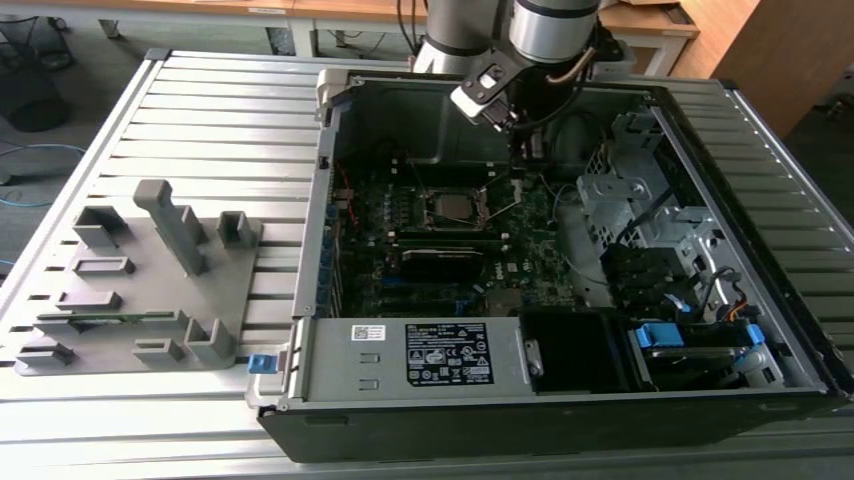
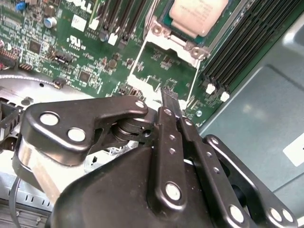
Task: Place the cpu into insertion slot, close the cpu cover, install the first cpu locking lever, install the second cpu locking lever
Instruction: 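Close the cpu cover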
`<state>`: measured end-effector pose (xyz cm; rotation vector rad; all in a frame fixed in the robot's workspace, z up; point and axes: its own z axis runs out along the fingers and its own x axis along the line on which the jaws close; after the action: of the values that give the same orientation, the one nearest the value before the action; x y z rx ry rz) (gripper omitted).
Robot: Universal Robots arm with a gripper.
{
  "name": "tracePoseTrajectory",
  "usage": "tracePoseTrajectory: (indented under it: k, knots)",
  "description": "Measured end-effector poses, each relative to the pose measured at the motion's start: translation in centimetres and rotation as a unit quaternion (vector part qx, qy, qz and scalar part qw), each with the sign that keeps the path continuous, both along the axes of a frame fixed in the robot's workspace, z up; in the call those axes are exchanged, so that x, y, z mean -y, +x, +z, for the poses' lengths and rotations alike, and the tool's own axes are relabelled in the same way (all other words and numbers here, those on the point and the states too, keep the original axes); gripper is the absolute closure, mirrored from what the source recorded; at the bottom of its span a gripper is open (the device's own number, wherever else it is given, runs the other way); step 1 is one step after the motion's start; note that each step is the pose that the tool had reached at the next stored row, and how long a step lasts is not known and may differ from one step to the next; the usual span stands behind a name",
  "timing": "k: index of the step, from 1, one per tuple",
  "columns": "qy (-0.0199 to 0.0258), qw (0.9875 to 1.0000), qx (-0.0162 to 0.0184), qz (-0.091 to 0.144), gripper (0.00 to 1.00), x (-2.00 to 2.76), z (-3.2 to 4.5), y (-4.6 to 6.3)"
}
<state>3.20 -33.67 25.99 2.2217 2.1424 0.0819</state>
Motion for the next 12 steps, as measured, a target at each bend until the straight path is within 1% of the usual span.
tracePoseTrajectory:
  k: [12]
  knots:
    - [0.0,1.0,0.0,0.0,0.89,0.0,0.0,2.0]
